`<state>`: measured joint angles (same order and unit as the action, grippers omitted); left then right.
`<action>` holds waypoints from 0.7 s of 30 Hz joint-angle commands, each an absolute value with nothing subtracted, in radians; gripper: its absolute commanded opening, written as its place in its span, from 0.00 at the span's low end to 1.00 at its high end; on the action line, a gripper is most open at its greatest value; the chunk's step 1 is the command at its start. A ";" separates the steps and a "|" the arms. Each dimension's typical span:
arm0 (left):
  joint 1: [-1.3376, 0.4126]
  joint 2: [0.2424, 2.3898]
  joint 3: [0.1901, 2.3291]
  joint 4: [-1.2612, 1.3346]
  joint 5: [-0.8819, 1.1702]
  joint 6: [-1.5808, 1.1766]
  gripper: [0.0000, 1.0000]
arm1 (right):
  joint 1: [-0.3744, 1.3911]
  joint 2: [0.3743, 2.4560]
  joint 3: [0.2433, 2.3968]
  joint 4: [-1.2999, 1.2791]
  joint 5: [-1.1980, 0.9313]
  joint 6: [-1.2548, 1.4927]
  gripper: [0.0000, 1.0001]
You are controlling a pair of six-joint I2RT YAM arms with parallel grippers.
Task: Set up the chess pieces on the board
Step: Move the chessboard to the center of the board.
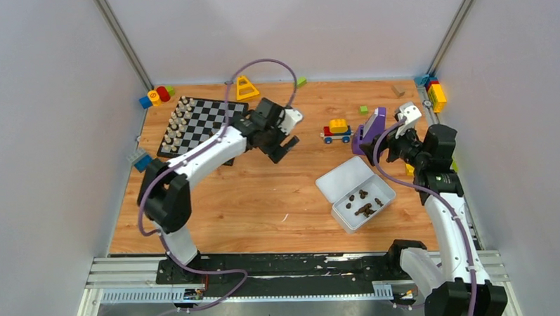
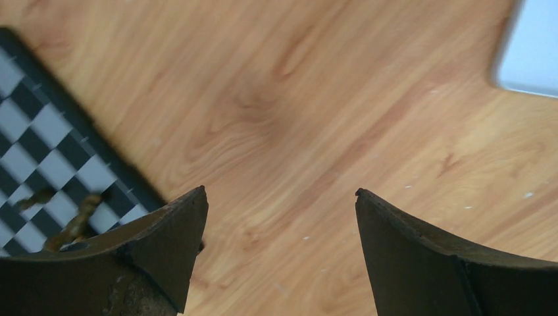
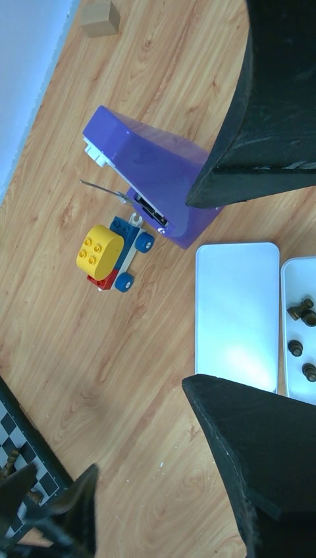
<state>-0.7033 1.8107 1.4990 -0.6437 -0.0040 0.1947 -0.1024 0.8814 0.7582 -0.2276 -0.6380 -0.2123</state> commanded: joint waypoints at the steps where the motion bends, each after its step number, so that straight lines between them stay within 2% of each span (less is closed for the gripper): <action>1: -0.606 1.656 1.397 -0.567 -0.037 0.236 0.91 | -0.075 0.905 0.779 -0.220 -0.664 -0.224 1.00; 6: -0.397 1.523 1.341 -0.534 0.081 0.161 0.91 | -0.056 0.924 0.784 -0.221 -0.683 -0.217 1.00; 11: -0.118 1.480 1.396 -0.508 0.198 0.079 0.91 | -0.012 0.974 0.811 -0.206 -0.691 -0.162 1.00; 17: 0.150 1.554 1.495 -0.467 0.299 -0.057 0.91 | 0.235 1.140 0.922 -0.172 -0.523 -0.142 1.00; 21: 0.283 1.660 1.568 -0.453 0.402 -0.157 0.91 | 0.345 1.349 1.039 -0.136 -0.494 -0.119 1.00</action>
<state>0.2031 1.5822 1.4986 -0.5007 0.2684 -0.0212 0.2676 1.1969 0.9203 -0.2115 -0.5560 -0.1558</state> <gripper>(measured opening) 0.906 0.995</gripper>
